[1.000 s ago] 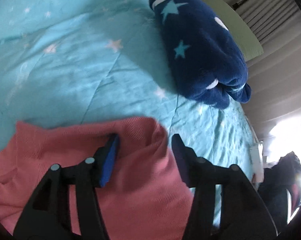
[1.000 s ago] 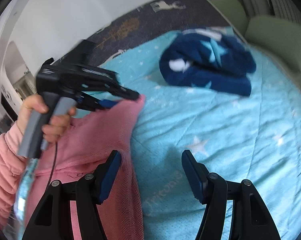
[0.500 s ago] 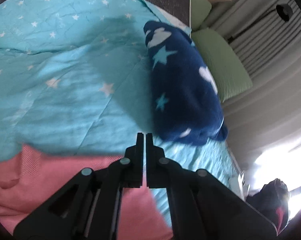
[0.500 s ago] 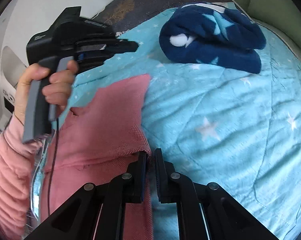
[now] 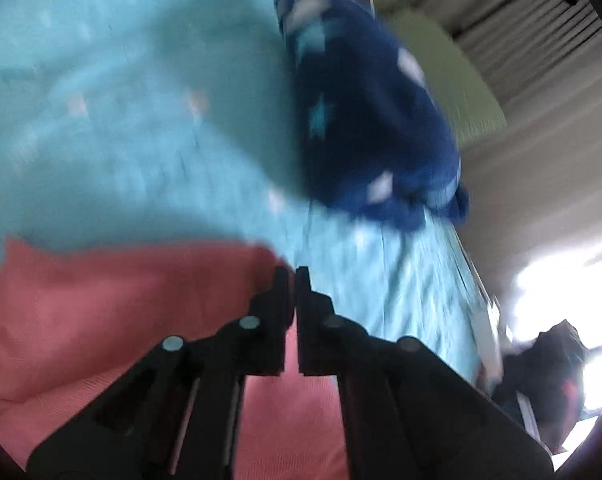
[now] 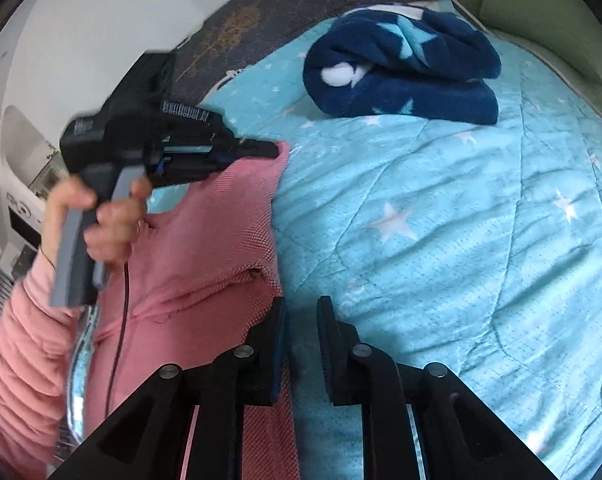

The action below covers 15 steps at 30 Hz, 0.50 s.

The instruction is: Fold small clothes

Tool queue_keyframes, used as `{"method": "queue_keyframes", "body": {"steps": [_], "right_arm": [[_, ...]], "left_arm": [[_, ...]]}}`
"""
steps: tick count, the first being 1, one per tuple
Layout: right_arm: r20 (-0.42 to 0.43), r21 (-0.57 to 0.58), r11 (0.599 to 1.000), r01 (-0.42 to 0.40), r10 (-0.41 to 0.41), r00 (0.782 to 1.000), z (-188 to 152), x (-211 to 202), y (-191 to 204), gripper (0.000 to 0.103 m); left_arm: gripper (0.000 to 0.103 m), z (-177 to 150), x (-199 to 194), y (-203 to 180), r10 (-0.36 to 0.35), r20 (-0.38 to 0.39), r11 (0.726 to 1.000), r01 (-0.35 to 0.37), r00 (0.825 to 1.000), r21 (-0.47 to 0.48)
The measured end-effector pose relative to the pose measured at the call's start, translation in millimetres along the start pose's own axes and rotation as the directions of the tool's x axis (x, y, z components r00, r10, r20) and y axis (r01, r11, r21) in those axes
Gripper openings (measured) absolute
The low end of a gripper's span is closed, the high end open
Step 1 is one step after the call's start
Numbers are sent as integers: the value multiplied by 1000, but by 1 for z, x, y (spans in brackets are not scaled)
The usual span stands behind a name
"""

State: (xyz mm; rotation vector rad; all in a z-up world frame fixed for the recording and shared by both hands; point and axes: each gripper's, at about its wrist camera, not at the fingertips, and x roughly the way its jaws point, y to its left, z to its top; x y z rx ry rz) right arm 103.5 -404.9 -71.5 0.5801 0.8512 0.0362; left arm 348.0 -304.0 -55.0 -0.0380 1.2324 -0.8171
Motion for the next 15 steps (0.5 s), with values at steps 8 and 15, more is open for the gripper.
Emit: {"method": "queue_keyframes", "body": {"steps": [8, 15], "right_arm": [[21, 48, 998, -42, 41, 999, -2, -2, -13, 15], [13, 52, 999, -4, 4, 1000, -10, -26, -17, 18]], "left_arm": [[1, 10, -61, 26, -4, 186, 987, 34, 983, -157], [53, -110, -152, 77, 46, 218, 993, -22, 975, -113]]}}
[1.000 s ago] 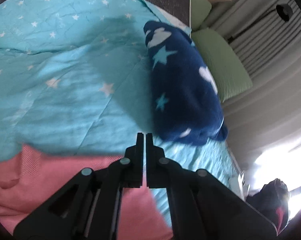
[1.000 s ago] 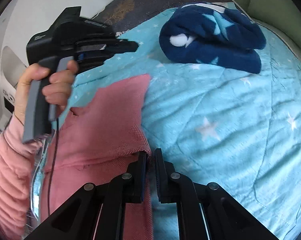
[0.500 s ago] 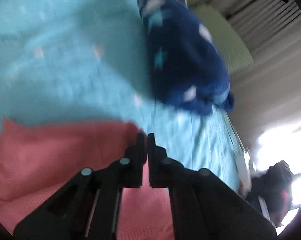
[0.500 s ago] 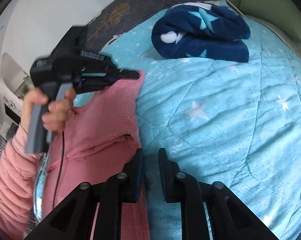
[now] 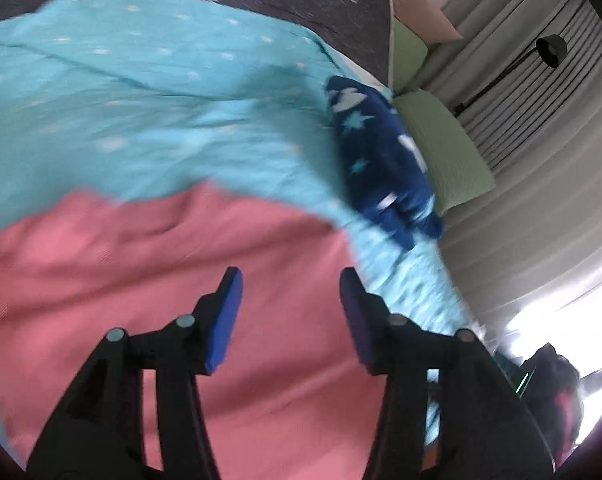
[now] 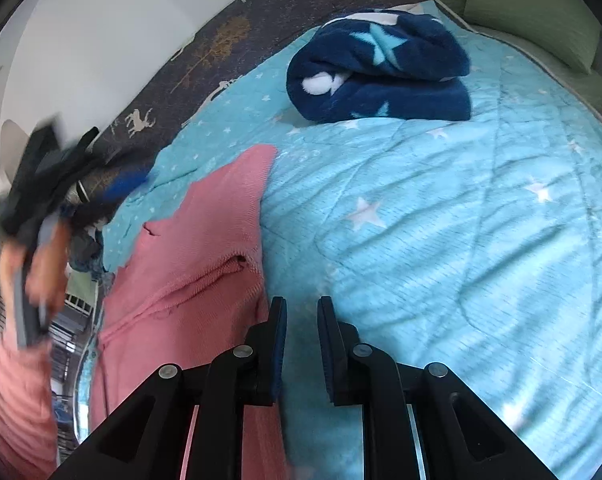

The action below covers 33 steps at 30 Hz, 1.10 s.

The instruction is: Fold small clothes

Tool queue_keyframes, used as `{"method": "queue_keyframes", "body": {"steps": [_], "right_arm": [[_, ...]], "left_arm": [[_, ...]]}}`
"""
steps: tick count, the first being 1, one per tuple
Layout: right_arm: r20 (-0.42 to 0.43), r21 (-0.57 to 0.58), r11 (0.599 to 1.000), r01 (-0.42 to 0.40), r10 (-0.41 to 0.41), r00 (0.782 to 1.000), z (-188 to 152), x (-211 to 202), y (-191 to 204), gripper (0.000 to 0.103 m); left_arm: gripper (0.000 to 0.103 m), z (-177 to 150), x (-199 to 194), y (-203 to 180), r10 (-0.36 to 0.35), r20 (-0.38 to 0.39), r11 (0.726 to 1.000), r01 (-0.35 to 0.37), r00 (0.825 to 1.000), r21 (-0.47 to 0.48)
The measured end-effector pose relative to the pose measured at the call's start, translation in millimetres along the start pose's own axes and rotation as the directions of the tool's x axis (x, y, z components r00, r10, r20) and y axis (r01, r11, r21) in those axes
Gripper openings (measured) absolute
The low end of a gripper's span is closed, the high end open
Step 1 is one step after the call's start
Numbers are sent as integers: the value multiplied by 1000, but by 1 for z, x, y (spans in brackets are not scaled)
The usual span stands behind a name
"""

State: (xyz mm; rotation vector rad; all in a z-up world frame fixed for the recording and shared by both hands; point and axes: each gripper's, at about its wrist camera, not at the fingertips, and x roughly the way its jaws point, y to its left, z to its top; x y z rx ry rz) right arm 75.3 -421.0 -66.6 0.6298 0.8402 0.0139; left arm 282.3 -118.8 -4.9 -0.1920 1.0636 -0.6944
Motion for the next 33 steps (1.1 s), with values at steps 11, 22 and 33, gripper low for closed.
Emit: {"method": "queue_keyframes", "body": {"steps": [11, 22, 33], "right_arm": [[-58, -108, 981, -160, 155, 986, 36, 11, 88, 19], [-131, 174, 983, -51, 74, 989, 36, 31, 6, 10], [-222, -94, 988, -120, 97, 970, -53, -66, 13, 32]], "left_arm": [[55, -89, -83, 141, 139, 133, 942, -90, 981, -323], [47, -120, -100, 164, 204, 136, 922, -143, 969, -360], [63, -248, -163, 101, 229, 132, 964, -207, 964, -166]]}}
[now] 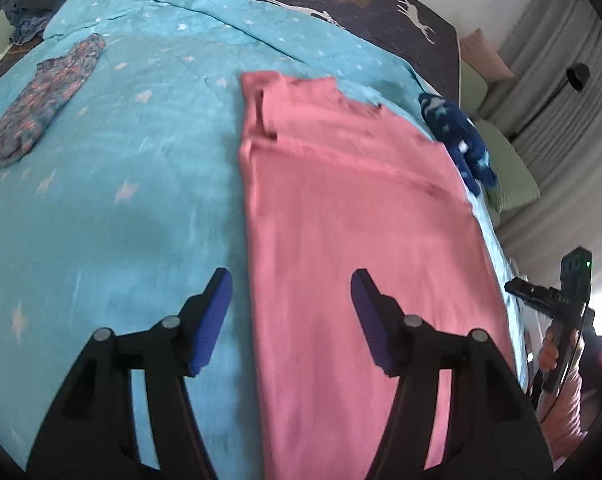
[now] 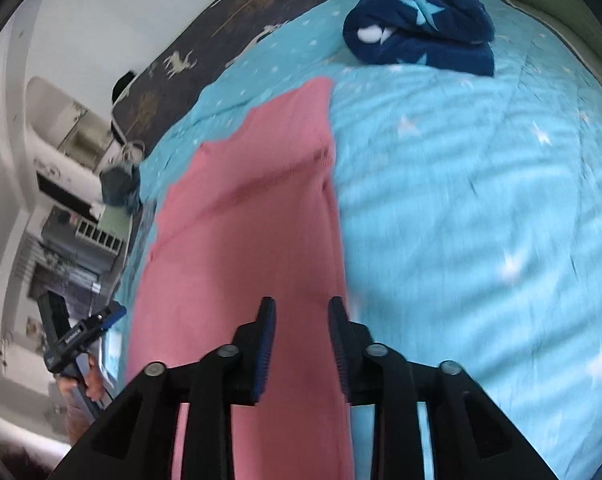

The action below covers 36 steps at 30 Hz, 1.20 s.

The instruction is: Fold small clothes

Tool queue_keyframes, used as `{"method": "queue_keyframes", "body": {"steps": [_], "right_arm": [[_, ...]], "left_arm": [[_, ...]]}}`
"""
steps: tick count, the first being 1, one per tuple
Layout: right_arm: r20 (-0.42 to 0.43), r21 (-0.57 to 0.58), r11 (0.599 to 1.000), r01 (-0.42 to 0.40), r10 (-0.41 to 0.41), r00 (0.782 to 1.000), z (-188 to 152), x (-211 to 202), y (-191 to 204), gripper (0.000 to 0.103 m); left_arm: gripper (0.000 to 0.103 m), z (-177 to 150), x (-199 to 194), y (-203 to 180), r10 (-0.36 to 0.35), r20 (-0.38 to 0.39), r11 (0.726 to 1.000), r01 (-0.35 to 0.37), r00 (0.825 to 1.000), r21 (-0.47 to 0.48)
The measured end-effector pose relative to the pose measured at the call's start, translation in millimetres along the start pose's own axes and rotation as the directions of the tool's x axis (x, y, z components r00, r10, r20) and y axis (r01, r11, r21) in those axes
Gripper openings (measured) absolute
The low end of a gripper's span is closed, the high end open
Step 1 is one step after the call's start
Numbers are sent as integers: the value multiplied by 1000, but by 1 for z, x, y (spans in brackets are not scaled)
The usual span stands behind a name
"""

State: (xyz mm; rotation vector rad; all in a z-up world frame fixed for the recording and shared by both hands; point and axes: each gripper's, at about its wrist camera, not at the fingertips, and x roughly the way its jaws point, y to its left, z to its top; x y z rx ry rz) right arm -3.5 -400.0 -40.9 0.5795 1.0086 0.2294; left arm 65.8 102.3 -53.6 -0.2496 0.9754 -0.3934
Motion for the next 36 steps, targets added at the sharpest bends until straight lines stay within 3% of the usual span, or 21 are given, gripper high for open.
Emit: {"method": "queue_keyframes", "body": {"steps": [4, 7, 15, 25, 32, 33, 36], "right_arm": [[-5, -76, 996, 47, -47, 999, -40, -21, 10, 44], [-16, -83, 995, 48, -50, 999, -59, -28, 8, 50], [-23, -23, 999, 38, -39, 999, -89, -43, -12, 52], [-55, -18, 999, -31, 30, 998, -124, -59, -15, 63], [-55, -8, 996, -92, 92, 994, -125, -52, -13, 69], [-61, -12, 994, -106, 105, 993, -122, -49, -11, 69], [-85, -19, 992, -129, 127, 988, -117, -41, -6, 69]], "left_arm": [[63, -30, -13, 5, 53, 7, 998, -53, 999, -17], [63, -49, -16, 7, 45, -21, 999, -46, 999, -26], [63, -91, -36, -3, 67, -41, 997, -66, 997, 29], [63, -131, -51, -16, 77, -99, 993, -67, 992, 98], [63, -140, -49, -24, -11, -149, 998, 21, 989, 65], [62, -140, -46, -27, 2, -153, 997, 10, 988, 78], [36, -139, -47, -23, 24, -154, 997, -13, 988, 72]]}}
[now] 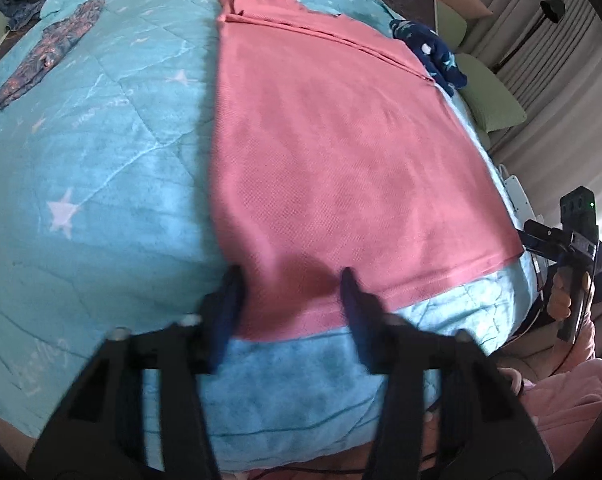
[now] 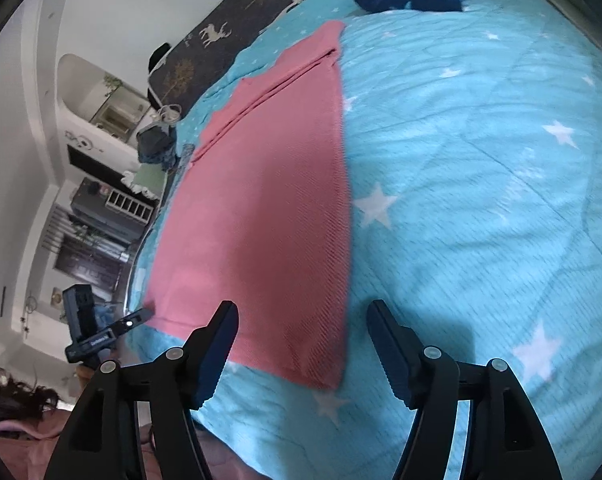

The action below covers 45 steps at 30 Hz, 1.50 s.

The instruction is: Fold small clothes

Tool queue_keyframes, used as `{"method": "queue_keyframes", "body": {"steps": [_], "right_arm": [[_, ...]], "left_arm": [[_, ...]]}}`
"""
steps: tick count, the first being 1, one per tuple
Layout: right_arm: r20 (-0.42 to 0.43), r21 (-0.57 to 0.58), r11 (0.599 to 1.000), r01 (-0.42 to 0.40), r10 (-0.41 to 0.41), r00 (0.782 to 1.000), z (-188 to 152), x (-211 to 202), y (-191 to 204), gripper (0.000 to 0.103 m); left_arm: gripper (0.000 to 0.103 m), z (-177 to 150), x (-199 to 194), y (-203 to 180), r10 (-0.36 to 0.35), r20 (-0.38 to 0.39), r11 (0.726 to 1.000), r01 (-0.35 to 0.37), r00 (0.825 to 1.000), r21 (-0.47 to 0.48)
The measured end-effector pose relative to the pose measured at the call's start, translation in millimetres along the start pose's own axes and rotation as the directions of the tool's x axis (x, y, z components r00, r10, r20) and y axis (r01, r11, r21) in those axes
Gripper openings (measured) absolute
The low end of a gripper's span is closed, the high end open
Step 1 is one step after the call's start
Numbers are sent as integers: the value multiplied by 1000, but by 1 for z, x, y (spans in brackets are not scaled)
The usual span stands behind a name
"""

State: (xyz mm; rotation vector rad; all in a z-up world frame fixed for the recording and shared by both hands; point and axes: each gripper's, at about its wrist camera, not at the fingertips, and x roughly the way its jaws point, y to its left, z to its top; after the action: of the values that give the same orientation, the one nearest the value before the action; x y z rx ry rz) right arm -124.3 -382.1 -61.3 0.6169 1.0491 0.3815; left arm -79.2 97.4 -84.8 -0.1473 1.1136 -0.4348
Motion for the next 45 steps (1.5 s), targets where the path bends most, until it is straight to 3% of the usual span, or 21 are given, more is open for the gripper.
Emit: {"method": "queue_keyframes", "body": {"steps": [1, 2, 3, 4, 5, 9, 12, 13, 14, 16, 18, 19, 20, 21, 26, 31, 38, 45], "right_arm": [[-8, -4, 1000, 5, -5, 1000, 2, 2, 1, 67], [-4, -10, 1000, 16, -17, 1000, 3, 3, 3, 55], [-6, -3, 1000, 25, -25, 1000, 4, 3, 3, 45], [-13, 11, 1000, 28, -27, 1000, 4, 5, 1, 25], [-24, 43, 999, 20, -19, 1000, 3, 7, -4, 20], [-18, 115, 992, -46, 49, 999, -2, 7, -16, 20], [-31, 108, 994, -28, 31, 999, -4, 7, -13, 20], [-37, 102, 994, -24, 28, 999, -4, 7, -12, 21], [-44, 93, 995, -22, 27, 999, -3, 8, -10, 23], [-53, 86, 996, -35, 40, 998, -3, 13, -9, 31], [-56, 92, 994, -63, 68, 996, -2, 16, -7, 33], [-55, 92, 994, -60, 65, 996, -2, 18, -6, 32], [-51, 87, 995, -52, 57, 997, -2, 19, -3, 16], [-48, 85, 995, -47, 51, 998, -3, 19, 0, 4], [49, 120, 970, -213, 208, 977, 0, 0, 11, 5], [94, 77, 965, -252, 245, 965, 9, -20, 24, 5], [171, 48, 940, -337, 324, 930, 47, -34, 35, 5], [214, 0, 942, -334, 326, 921, 103, -39, 53, 5]], "left_arm": [[21, 1, -1, 4, -2, -3, 1000, 2, 1000, -20], [13, 2, -3, 15, -28, -9, 996, 28, 1000, -80], [13, 3, -4, 24, -67, -11, 989, 65, 998, -132], [12, 3, -5, 31, -99, -9, 980, 96, 995, -174], [12, 2, -5, 34, -109, -8, 976, 105, 994, -189], [15, -3, -8, 31, -62, -15, 982, 59, 998, -179], [34, -1, -6, 18, -38, -32, 991, 33, 999, -128], [45, 0, -3, 13, -45, -36, 994, 41, 998, -105], [50, 0, 0, 11, -45, -38, 995, 42, 998, -92], [50, 2, 6, 3, -6, -37, 999, 5, 999, -46], [35, 2, 6, -3, 17, -11, 1000, -17, 1000, -2], [9, 3, 4, -3, 16, -5, 1000, -16, 1000, -2], [7, 4, 1, 1, -34, -8, 999, 34, 999, -36], [7, 4, -4, 4, -63, 10, 996, 63, 998, -61], [7, 12, -34, -1, -103, 96, 994, 107, 990, -37], [7, 31, -59, 5, -202, 186, 976, 214, 962, -47], [7, 70, -76, -5, -190, 269, 981, 190, 944, 28], [7, 126, -75, -3, -158, 300, 987, 150, 941, 50]]}}
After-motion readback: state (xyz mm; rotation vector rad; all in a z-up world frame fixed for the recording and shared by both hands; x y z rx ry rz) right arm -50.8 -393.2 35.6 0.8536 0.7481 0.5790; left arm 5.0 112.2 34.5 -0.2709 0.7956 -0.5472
